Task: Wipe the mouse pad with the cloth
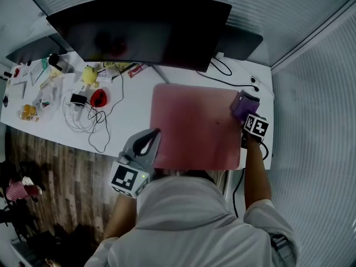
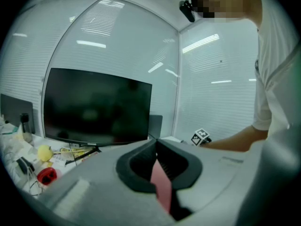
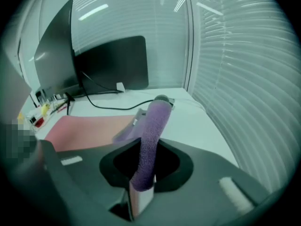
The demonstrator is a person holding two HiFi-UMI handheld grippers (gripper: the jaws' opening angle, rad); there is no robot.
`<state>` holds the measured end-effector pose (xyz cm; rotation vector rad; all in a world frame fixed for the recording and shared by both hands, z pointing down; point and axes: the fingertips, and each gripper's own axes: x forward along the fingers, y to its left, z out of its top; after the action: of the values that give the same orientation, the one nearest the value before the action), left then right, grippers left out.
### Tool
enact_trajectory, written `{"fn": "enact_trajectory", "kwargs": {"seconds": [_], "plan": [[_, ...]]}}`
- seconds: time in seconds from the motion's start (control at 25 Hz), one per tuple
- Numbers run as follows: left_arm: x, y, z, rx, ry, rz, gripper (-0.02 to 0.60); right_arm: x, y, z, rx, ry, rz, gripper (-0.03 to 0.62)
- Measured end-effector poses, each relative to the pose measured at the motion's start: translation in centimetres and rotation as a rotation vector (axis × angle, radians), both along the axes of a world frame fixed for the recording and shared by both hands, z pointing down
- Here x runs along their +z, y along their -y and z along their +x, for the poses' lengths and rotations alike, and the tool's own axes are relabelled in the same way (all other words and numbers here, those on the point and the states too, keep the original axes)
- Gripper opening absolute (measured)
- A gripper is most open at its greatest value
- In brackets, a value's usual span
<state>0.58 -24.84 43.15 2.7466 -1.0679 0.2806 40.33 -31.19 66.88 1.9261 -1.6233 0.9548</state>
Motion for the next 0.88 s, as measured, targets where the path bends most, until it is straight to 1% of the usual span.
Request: {"fn": "enact_trajectory", "kwargs": {"seconds": [0.08,0.2,0.28,0.36,0.44,0.52,0.64,0.72,0.8,0.88], "plan": [[-0.4,-0.2,-0.5,-0.013,0.001,0.005,0.003,-2.6,-0.2,-1.8,-0.013,0.047,0.072,0.058],[-1.0,-0.2,-1.9,-0.039,-0.002,0.009,0.003,-6.5,-0.2,-7.7,-0.111,0.143,0.176,0.058],[-1.3,-0.3,-3.2,-0.053,-0.004,0.012,0.003,-8.4,-0.1,-13.2,-0.200,0.245,0.218,0.058],[-1.4,-0.4,-4.6,-0.068,-0.006,0.014,0.003,-9.9,0.0,-19.4,-0.287,0.378,0.238,0.058],[-1.2,-0.8,-6.1,-0.080,-0.012,0.010,0.003,-11.0,0.0,-25.9,-0.374,0.499,0.237,0.059],[-1.2,-1.3,-7.6,-0.085,-0.016,0.008,0.003,-11.5,-0.3,-32.0,-0.467,0.566,0.220,0.060],[-1.5,-1.6,-10.2,-0.090,-0.020,0.009,0.003,-11.3,-0.9,-40.5,-0.615,0.577,0.178,0.058],[-1.7,-1.8,-12.2,-0.092,-0.028,0.011,0.003,-10.4,-1.2,-45.2,-0.690,0.569,0.148,0.060],[-1.6,-2.1,-14.1,-0.086,-0.034,0.011,0.003,-8.9,-1.2,-48.9,-0.729,0.559,0.112,0.059],[-1.3,-2.4,-16.0,-0.070,-0.042,0.001,0.003,-7.1,-0.8,-51.3,-0.731,0.540,0.073,0.058]]}}
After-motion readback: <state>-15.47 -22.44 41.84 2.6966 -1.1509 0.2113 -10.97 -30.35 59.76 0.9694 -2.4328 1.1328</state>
